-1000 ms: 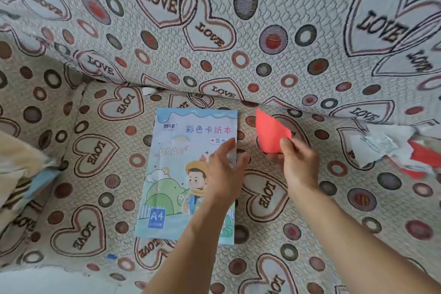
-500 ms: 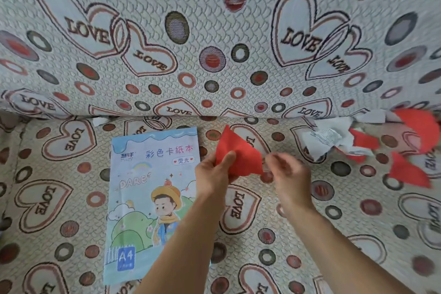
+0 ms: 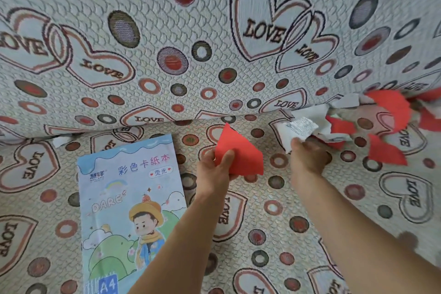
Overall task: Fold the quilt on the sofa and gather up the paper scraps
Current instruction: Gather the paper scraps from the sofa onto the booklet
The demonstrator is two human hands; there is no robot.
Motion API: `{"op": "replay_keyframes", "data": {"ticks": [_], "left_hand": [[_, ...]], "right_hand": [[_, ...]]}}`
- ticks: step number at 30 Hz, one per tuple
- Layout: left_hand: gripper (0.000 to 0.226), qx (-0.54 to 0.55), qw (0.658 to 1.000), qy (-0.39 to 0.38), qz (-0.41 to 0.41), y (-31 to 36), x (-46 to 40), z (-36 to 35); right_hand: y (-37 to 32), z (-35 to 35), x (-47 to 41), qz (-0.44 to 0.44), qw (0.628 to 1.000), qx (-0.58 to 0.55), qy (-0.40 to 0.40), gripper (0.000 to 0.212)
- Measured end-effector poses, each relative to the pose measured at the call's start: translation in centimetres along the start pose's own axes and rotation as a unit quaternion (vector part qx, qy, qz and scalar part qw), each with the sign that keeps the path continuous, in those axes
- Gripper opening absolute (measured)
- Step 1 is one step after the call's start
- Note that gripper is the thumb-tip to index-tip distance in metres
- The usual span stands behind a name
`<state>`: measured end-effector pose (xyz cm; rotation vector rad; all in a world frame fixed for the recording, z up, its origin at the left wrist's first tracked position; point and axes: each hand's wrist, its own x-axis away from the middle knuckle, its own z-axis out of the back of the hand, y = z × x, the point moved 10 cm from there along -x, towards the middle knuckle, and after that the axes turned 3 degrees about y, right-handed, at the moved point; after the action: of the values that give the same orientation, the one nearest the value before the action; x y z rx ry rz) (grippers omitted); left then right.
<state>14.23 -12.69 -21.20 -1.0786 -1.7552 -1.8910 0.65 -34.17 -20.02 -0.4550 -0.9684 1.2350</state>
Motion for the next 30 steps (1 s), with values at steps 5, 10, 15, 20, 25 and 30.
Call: {"op": "replay_keyframes", "data": {"ticks": [5,10,15,20,25,30], "left_hand": [[0.011,-0.053,0.999,-0.01,-0.005,0.3,0.0,0.0],[0.024,-0.044,0.996,-0.079,-0.001,1.6,1.0,-0.9],[0.035,-0.066,0.992,-0.111,-0.006,1.3,1.7,-1.6],[0.024,-0.089,0.993,-0.071,-0.01,0.5,1.5,-2.7],[0.016,-0.064,0.998,-0.018,-0.01,0.0,1.8,-5.7],[0.015,-0.04,0.999,0.012,-0.006,-1.5,2.8,-9.7]], "right_hand": [[0.3,-2.3,5.0,-0.018,0.982,-0.039,-0.182,0.03],[-2.3,-3.6,8.8,0.116,0.938,0.066,-0.319,0.033],[-2.3,-4.7,8.5,0.198,0.905,0.161,-0.34,0.033],[-2.8,-3.8,7.1,0.264,0.875,0.263,-0.309,0.043],[-7.2,0.1,0.9,0.405,0.875,0.235,-0.122,0.006],[-7.0,-0.4,-4.9,0.434,0.806,0.382,-0.126,0.062]]}}
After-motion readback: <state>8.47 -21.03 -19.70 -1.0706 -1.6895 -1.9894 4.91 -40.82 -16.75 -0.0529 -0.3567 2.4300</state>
